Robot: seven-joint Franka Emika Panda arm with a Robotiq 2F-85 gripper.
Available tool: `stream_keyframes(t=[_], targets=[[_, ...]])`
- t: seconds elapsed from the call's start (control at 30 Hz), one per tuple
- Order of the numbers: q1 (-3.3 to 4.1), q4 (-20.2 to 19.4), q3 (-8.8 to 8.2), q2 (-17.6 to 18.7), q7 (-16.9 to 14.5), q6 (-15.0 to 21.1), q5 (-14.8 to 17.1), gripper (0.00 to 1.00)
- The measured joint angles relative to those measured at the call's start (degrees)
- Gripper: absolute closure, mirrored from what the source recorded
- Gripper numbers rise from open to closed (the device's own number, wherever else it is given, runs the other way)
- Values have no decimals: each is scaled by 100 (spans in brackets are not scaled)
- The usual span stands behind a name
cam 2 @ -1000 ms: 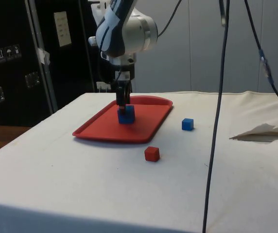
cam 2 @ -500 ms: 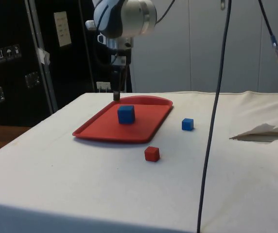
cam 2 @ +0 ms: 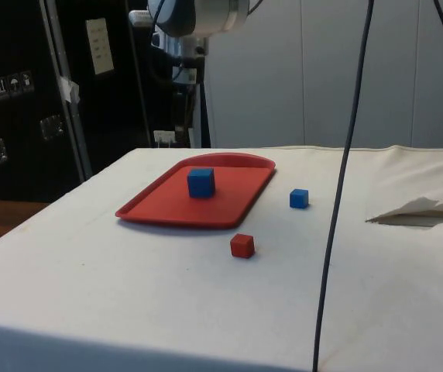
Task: Pick up the largest block and place it onto the tray.
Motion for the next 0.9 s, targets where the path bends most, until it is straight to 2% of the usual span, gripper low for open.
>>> stream_keyframes(t=[0.23,0.63,0.9], targets=[[6,120,-11,-52,0,-115,-149,0],[40,195,-52,-86,-17,-183,-602,0],[46,172,-57,-86,-350,-183,-630,0]])
